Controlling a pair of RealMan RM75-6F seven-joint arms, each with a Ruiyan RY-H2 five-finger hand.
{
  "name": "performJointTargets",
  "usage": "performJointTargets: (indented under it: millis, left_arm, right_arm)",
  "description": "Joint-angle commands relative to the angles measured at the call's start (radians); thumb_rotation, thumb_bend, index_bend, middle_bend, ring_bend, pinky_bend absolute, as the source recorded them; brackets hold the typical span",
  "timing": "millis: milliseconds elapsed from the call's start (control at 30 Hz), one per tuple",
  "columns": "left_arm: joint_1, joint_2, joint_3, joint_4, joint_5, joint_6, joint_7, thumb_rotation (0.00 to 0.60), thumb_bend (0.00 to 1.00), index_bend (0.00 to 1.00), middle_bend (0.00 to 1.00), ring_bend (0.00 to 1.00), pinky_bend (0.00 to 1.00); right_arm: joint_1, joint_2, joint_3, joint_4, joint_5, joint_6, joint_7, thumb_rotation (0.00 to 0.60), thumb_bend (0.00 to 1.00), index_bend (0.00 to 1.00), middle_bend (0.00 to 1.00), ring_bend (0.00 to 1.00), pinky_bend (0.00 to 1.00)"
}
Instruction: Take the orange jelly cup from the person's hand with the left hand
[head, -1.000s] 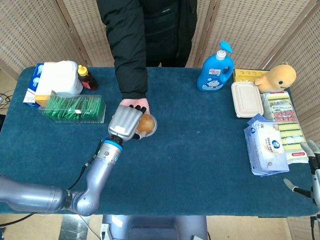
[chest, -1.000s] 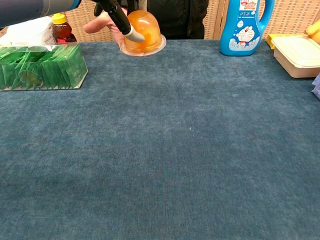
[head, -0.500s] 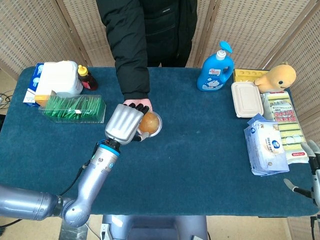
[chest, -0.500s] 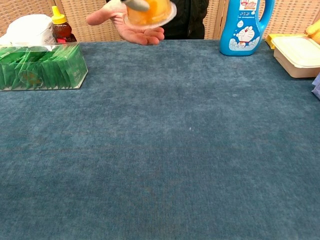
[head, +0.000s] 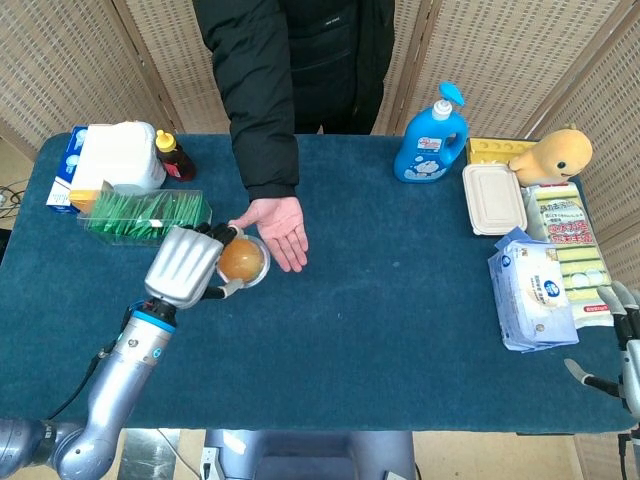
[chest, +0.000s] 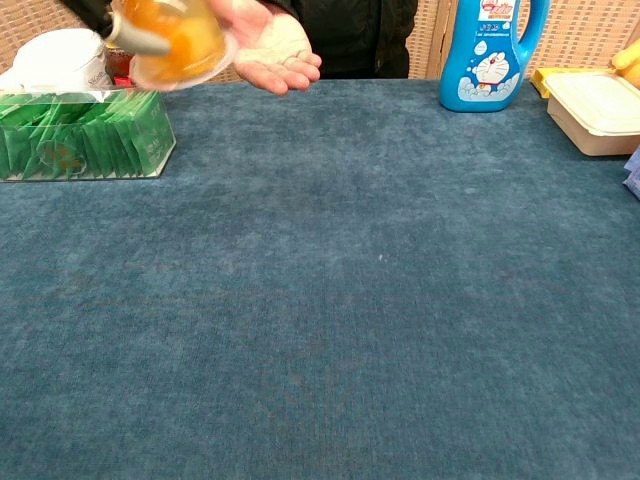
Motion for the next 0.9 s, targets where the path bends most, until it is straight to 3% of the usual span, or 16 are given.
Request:
performJointTargets:
  millis: [33,167,300,567,633,733,800,900]
  left_arm:
    - [0.063,-0.015,0.054,0.118,0.05,-0.069,-0.128,0.6,0.26,0.59,0.57,0.49,0.63]
    - [0.087,-0.075,0.075,0.24,0.071,-0.136,-0.203,0.6,0.26,0.59,0.57,0.49,0.62]
    - [0.081,-0.162,0.064,0.37,0.045,-0.202,-0.214,0.6,0.26,0.59,0.57,0.49,0.62]
    - [0.062,-0.272,0.019,0.487,-0.014,-0.239,-0.163,0.6,0.26,0.59,0.57,0.49,0.59]
    - [0.057,-0.288,0.007,0.498,-0.039,-0.251,-0.148,0.6,0.25,0.58,0.52,0.42,0.54]
    - [0.047,-0.291,-0.012,0.484,-0.106,-0.286,-0.127,0.6,0.23,0.37,0.28,0.21,0.43]
    - [0.041,-0.286,-0.021,0.475,-0.126,-0.302,-0.121,0.6,0.21,0.12,0.1,0.06,0.36]
    - [0.039,-0.269,-0.035,0.436,-0.13,-0.3,-0.122,0.6,0.19,0.0,0.0,0.0,0.31]
  right_arm:
    - [0.002,-0.005,-0.003,-0.001,-0.003,-0.004,-0.011,0.6,0.13,0.09,0.01,0.0,0.0]
    - [0.004,-0.009,-0.003,-0.001,0.0,-0.007,-0.022,0.6,0.13,0.09,0.01,0.0,0.0]
    - [0.006,-0.01,-0.001,0.001,0.008,-0.014,-0.025,0.6,0.13,0.09,0.01,0.0,0.0]
    - [0.007,-0.006,0.003,0.005,0.015,-0.017,-0.012,0.6,0.13,0.09,0.01,0.0,0.0]
    - [0.008,-0.005,0.004,0.004,0.016,-0.018,-0.008,0.6,0.13,0.09,0.01,0.0,0.0]
    - [0.007,-0.003,0.004,0.004,0.016,-0.017,-0.006,0.6,0.13,0.09,0.01,0.0,0.0]
    - [0.005,-0.004,0.003,0.005,0.015,-0.014,-0.004,0.6,0.13,0.09,0.01,0.0,0.0]
    - [0.004,-0.003,0.004,0.006,0.015,-0.011,0.0,0.6,0.13,0.09,0.01,0.0,0.0]
